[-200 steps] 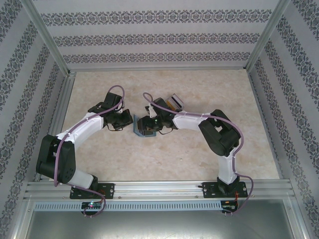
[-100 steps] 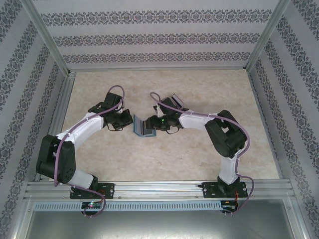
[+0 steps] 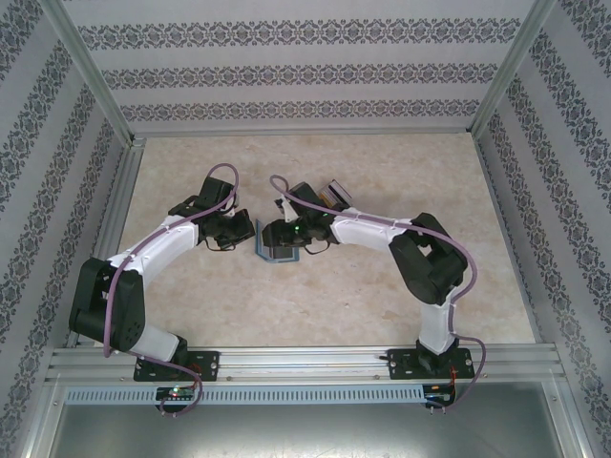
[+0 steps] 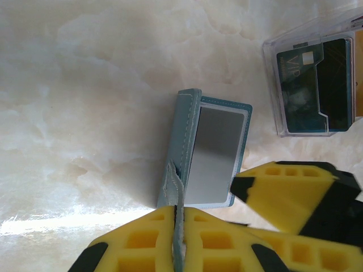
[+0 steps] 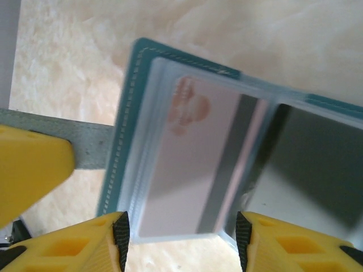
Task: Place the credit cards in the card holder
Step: Turn over the card slot in the card holder.
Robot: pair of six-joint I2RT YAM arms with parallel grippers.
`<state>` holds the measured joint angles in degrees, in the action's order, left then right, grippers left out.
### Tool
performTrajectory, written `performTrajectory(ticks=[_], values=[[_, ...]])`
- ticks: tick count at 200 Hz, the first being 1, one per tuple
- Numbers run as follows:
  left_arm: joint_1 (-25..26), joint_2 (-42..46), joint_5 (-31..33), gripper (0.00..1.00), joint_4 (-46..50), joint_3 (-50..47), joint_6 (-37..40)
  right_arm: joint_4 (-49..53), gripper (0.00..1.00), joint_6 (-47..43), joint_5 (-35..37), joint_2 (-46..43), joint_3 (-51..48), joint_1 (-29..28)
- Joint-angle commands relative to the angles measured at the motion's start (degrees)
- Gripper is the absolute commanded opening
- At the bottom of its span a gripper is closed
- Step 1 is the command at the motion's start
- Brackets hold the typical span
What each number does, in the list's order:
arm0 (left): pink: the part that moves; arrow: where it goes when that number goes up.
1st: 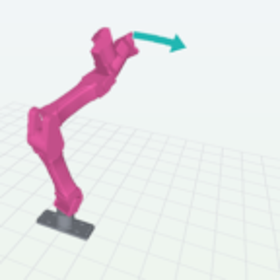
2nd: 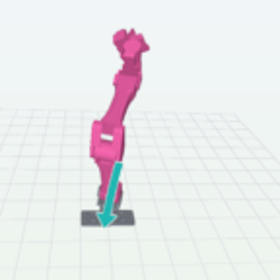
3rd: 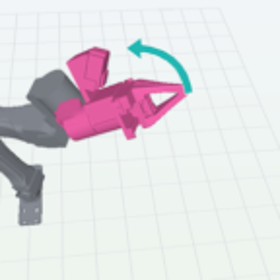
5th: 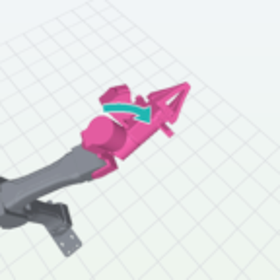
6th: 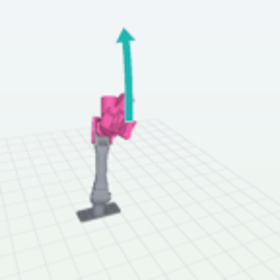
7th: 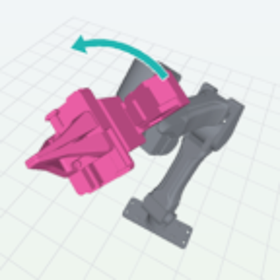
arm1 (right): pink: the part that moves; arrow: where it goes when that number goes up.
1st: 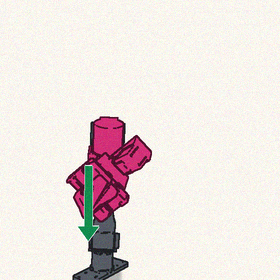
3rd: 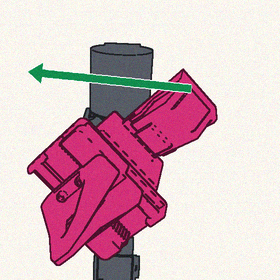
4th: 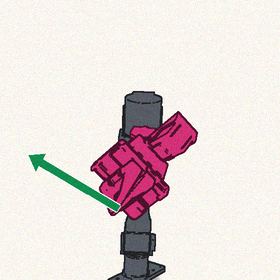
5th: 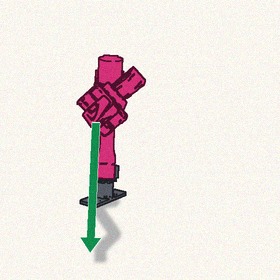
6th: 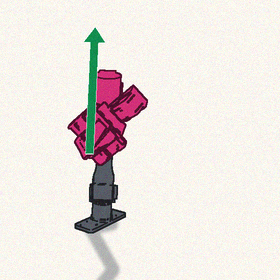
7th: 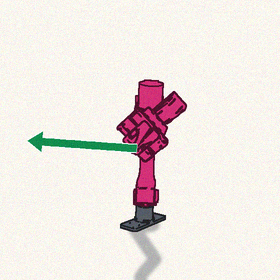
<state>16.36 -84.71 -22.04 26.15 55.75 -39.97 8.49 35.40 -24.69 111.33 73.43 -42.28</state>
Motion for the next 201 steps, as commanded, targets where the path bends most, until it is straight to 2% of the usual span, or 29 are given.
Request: performTrajectory(ticks=[1,92,201], values=[[-0.5,-0.5,0.0,0.0,0.3,1.1,0.0,-0.2,0.55,-0.2,-2.7,2.7,2.5,-0.3],[-0.6,-1.2,-0.5,0.0,-0.2,1.3,-0.2,1.0,0.57,-0.4,-4.0,5.1,4.6,-0.4],[-0.5,-1.7,-0.3,0.0,-0.2,1.5,0.0,1.7,0.57,-1.4,-0.1,-1.6,-3.5,4.3]])
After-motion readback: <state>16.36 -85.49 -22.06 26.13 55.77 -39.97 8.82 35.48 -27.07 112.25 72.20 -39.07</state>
